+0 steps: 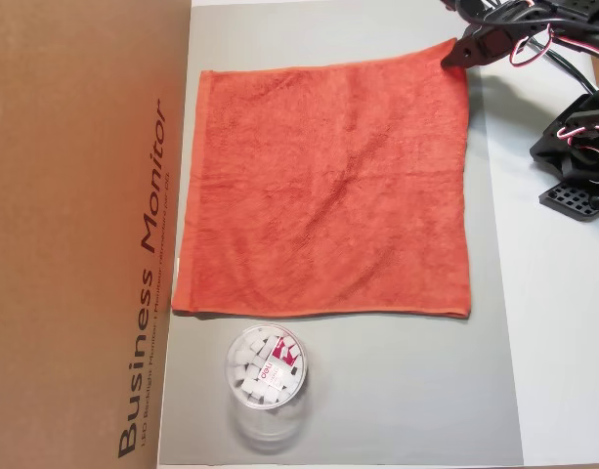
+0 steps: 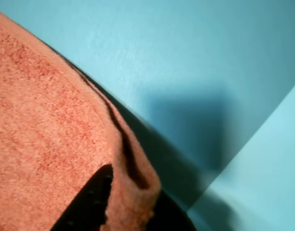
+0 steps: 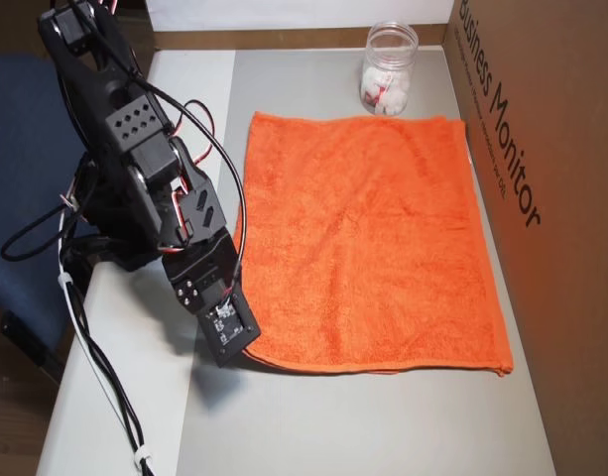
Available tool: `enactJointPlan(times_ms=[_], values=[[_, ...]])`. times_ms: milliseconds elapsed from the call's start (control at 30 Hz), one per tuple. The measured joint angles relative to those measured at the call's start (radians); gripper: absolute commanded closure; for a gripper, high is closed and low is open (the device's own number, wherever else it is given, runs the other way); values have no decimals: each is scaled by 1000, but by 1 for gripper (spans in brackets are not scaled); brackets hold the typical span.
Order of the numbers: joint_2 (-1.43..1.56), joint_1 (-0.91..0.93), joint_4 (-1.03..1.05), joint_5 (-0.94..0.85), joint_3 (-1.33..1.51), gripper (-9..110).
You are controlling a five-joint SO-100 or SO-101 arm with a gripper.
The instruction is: Fold the blanket.
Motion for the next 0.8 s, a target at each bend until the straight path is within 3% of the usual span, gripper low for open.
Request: enactJointPlan(times_ms=[300, 800], values=[[78, -3, 0, -2, 0, 102], [115, -199, 2, 6, -193, 102]])
